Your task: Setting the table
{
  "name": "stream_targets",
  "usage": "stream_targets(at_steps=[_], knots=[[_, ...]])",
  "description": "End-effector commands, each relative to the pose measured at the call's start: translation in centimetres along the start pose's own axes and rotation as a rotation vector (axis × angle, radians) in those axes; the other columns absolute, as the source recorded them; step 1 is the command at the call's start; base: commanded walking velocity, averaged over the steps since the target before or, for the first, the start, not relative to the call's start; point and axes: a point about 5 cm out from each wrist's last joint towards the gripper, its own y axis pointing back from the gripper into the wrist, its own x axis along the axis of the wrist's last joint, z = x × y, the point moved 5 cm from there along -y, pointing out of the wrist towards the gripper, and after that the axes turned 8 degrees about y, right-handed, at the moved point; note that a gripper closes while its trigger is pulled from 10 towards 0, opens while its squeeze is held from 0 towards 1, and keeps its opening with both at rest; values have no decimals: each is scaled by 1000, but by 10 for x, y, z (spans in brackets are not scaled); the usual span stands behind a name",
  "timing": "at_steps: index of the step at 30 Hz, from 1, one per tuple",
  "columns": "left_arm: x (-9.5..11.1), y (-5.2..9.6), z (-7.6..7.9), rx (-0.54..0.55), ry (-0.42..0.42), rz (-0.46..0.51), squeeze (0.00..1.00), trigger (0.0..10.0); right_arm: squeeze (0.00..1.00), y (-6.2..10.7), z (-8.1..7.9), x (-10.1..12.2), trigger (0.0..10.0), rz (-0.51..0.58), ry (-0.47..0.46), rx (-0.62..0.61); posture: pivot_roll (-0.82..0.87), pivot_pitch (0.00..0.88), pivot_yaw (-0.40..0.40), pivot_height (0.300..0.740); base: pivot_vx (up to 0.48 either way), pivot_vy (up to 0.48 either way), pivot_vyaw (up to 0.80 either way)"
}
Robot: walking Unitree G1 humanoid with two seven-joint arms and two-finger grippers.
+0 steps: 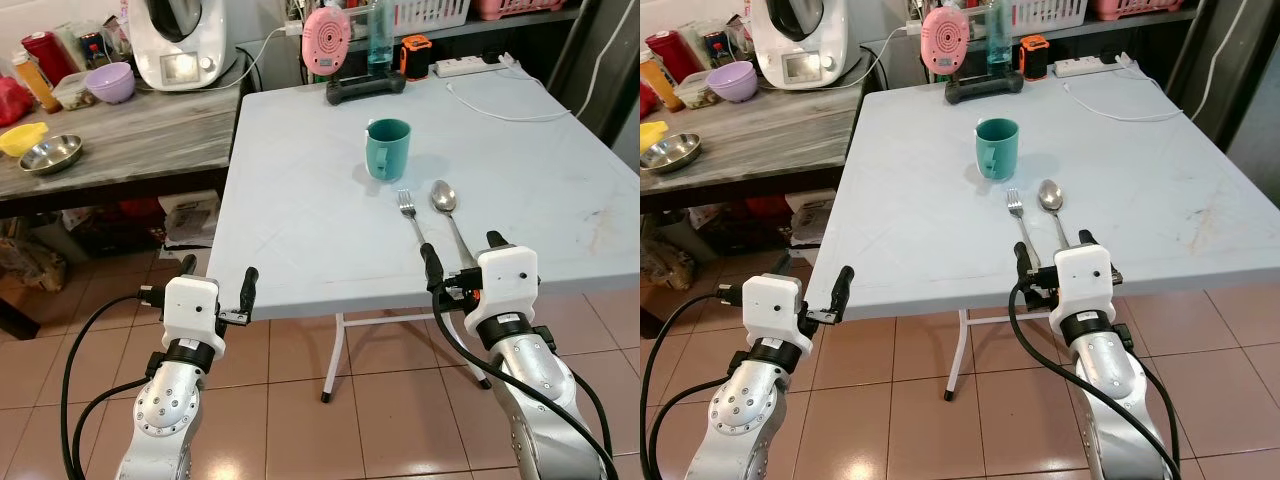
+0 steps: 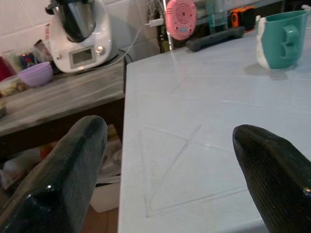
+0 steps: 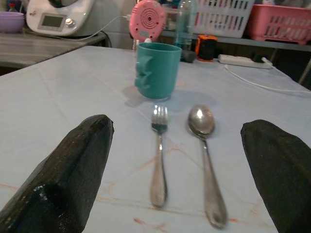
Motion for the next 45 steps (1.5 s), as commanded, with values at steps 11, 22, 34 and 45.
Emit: stream_targets(at_steps=[11, 22, 34, 45], knots=[[-1, 0, -1, -14, -13, -9, 0, 10000, 0, -3, -6, 4, 10000, 19, -14, 10, -128, 67, 136, 740, 332, 0, 0], [-1, -1, 1, -21, -14, -10, 0, 10000, 0, -4, -6, 5, 10000, 23, -13, 10, -127, 66, 137, 740, 345, 0, 0], [-4, 2, 0, -30, -22, -26, 0, 10000, 0, -7, -16, 6, 10000, 28, -35, 59, -123, 69, 134, 740, 338, 0, 0], [-8, 11, -1, -37, -49, -52, 0, 10000, 0, -5, -37, 5, 10000, 24, -75, 147, -105, 81, 145, 740, 26, 0, 0]])
